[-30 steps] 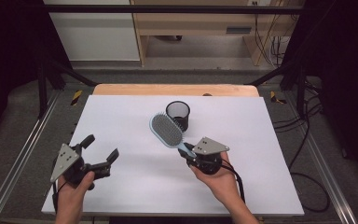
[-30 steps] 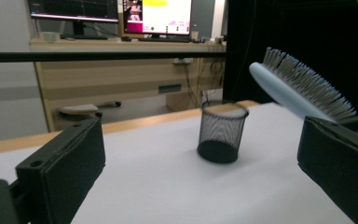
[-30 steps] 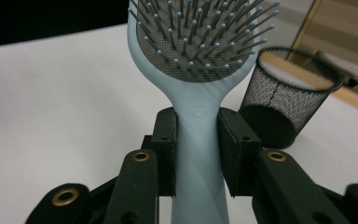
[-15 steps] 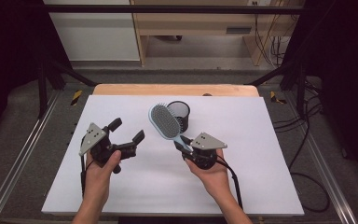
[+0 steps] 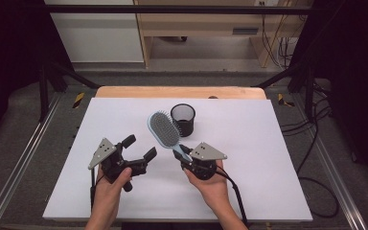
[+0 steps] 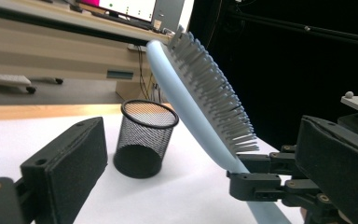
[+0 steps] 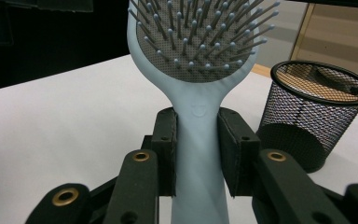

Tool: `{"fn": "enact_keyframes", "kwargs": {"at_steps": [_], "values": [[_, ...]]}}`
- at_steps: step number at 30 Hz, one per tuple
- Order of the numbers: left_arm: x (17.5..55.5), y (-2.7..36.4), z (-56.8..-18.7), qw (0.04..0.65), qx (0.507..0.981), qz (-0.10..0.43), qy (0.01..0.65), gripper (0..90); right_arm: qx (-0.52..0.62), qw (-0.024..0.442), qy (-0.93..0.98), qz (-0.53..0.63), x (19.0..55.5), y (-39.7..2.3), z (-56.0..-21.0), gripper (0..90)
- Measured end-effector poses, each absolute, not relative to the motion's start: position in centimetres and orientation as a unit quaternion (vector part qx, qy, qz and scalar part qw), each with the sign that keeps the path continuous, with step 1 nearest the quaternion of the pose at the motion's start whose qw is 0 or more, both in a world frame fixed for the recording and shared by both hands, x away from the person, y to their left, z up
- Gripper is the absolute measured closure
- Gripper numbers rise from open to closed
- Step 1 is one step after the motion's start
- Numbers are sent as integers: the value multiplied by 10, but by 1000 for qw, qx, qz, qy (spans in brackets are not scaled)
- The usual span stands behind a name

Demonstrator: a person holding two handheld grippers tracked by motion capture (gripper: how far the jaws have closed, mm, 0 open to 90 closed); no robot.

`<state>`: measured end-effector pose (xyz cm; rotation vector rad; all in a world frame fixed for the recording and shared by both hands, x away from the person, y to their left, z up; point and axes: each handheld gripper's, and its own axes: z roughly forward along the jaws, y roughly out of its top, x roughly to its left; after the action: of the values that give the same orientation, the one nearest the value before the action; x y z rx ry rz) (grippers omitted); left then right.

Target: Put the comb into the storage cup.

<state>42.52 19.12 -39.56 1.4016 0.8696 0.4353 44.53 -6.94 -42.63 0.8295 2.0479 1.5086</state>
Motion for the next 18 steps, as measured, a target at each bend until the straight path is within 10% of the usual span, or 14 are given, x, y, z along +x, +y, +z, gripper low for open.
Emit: {"fn": "enact_keyframes", "kwargs": {"at_steps": [18], "values": [[422,182,-395,663,621,185,375,22,290,234,741,558,433,-64,-430,694]]}}
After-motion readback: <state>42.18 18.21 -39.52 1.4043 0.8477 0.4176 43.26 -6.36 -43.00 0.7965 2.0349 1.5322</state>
